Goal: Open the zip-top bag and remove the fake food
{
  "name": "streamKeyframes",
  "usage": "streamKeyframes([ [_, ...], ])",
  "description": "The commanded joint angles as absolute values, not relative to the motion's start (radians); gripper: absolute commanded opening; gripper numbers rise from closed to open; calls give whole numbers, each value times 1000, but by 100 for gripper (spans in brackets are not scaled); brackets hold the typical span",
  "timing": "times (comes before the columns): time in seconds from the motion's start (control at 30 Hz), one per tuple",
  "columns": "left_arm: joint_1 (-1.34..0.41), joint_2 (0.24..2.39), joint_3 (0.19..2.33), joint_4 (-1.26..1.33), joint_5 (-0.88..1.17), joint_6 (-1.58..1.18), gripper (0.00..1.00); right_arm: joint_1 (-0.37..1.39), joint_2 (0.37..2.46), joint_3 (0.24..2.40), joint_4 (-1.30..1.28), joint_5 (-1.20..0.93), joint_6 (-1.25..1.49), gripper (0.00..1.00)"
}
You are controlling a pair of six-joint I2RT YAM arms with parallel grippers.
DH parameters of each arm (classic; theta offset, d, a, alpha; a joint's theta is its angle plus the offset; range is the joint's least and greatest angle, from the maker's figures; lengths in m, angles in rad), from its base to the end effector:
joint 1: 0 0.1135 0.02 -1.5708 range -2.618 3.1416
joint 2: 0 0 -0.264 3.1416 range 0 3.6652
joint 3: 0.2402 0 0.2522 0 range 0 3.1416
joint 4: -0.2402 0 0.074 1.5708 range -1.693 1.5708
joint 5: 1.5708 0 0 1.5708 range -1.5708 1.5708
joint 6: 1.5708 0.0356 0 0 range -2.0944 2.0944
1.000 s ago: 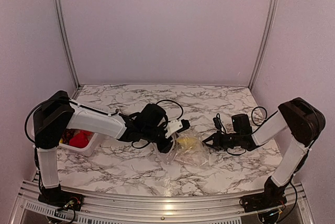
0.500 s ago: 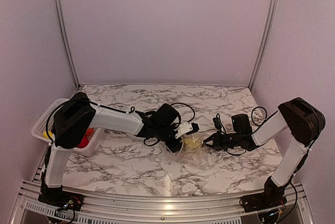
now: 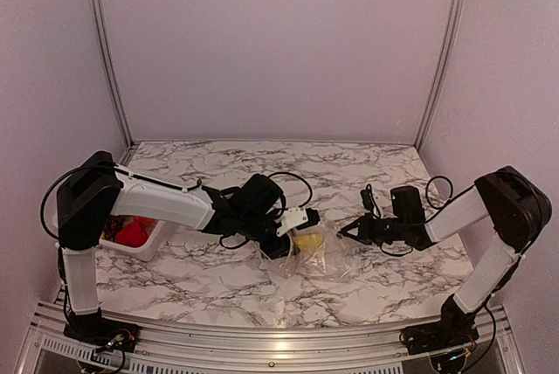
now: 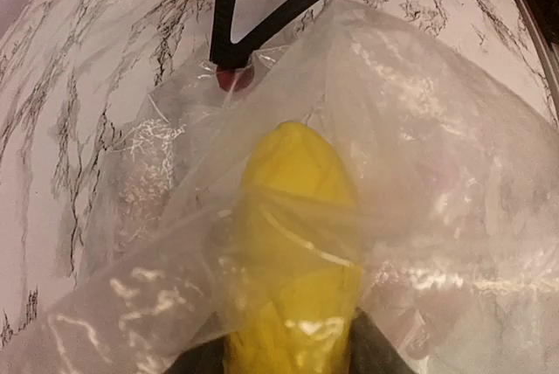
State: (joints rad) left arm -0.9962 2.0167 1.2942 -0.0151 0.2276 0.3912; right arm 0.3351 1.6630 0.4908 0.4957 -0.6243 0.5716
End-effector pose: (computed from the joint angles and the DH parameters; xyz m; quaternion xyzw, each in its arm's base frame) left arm 0.2312 -0.3718 0.1616 0.6163 0.6692 -0.2189 0.3528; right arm 0.2528 0.1101 0.1095 -0.0306 0.8678 0.4292 0.2487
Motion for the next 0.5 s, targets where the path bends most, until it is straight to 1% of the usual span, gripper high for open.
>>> streamKeyframes([
  [0.0,-1001,1880,1245,78,251,347,21,322,1624,482,455,-538,563,0],
  [0.13,-1000,1799,1170,105,200,341,22,313,1591,474,438,-505,566,0],
  [0.3,-990,1683,1041,165,142,316,23,255,1534,448,429,-485,576,0],
  [0.47,-975,1580,947,235,140,245,25,197,1490,426,419,-480,572,0],
])
